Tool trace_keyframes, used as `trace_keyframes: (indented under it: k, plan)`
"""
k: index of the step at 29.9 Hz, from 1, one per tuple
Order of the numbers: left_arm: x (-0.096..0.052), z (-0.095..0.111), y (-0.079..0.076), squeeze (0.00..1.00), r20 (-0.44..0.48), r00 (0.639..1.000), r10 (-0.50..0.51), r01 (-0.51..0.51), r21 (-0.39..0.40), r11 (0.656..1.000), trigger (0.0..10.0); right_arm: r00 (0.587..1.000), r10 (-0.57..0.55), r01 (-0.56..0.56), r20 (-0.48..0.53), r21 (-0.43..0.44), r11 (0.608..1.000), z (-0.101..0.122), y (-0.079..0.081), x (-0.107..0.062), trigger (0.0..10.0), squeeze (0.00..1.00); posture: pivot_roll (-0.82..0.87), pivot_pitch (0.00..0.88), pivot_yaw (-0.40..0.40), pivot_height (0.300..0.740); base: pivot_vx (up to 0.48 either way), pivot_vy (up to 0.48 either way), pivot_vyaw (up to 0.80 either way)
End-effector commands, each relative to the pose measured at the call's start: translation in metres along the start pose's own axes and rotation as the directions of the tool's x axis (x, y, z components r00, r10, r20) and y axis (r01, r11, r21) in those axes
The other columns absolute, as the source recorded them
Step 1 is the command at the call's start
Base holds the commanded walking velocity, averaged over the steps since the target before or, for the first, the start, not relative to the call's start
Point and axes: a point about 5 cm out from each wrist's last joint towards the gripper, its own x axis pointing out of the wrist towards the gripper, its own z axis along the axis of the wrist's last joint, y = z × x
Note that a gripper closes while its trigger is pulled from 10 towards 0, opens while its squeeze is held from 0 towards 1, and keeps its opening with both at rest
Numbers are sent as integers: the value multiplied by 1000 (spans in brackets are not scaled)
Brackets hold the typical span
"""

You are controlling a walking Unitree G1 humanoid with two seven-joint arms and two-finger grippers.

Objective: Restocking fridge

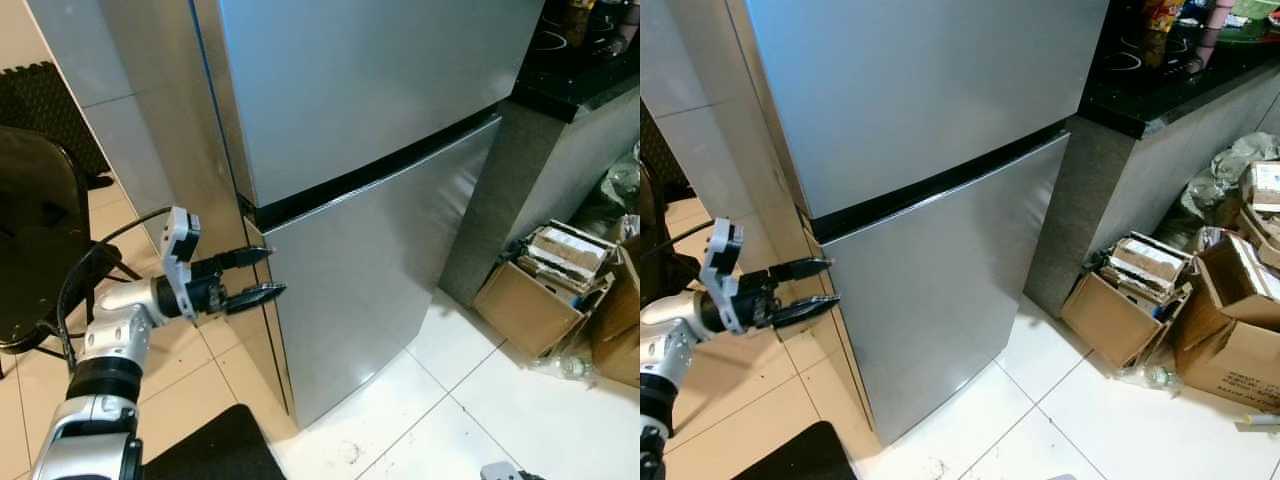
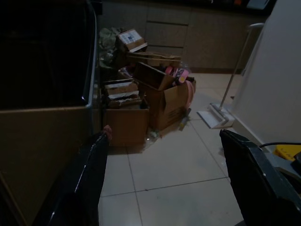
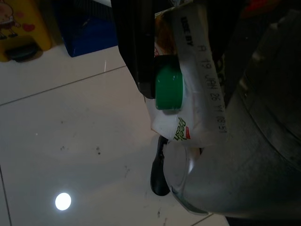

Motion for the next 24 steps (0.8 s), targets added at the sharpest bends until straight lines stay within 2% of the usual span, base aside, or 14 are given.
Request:
trace_keyframes:
  k: [1, 9, 12, 18, 21, 24]
  plan:
    - [5, 2, 7, 0, 22, 996, 87, -88, 8, 996, 10000, 1000, 1, -1, 4, 10, 1000, 0, 0, 0, 10000, 0, -114, 0, -10, 740, 0, 0, 0]
    - [-5, -2, 5, 0, -25, 996, 91, -91, -5, 996, 10000, 1000, 0, 0, 1, 16, 1000, -3, 0, 0, 10000, 0, -112, 0, -8, 740, 0, 0, 0]
    - [-25, -15, -1, 0, -163, 986, 42, -51, -52, 997, 10000, 1000, -1, 1, 0, 17, 1000, -3, 0, -1, 10000, 0, -109, 0, -7, 740, 0, 0, 0]
    - [-35, -26, -4, 0, -265, 964, 23, -46, -82, 996, 10000, 1000, -1, 1, 2, 15, 1000, -2, 0, 0, 10000, 0, -107, 0, -10, 740, 0, 0, 0]
    - [-43, -31, 2, 0, -341, 934, 102, -124, -42, 991, 10000, 1000, 0, 0, 6, 12, 1000, 0, 0, 0, 10000, 0, -107, 0, -10, 740, 0, 0, 0]
    - [-44, -30, 6, 0, -345, 925, 158, -171, -9, 985, 10000, 1000, -1, 1, 7, 12, 1000, 0, -1, 0, 10000, 0, -106, 0, -11, 740, 0, 0, 0]
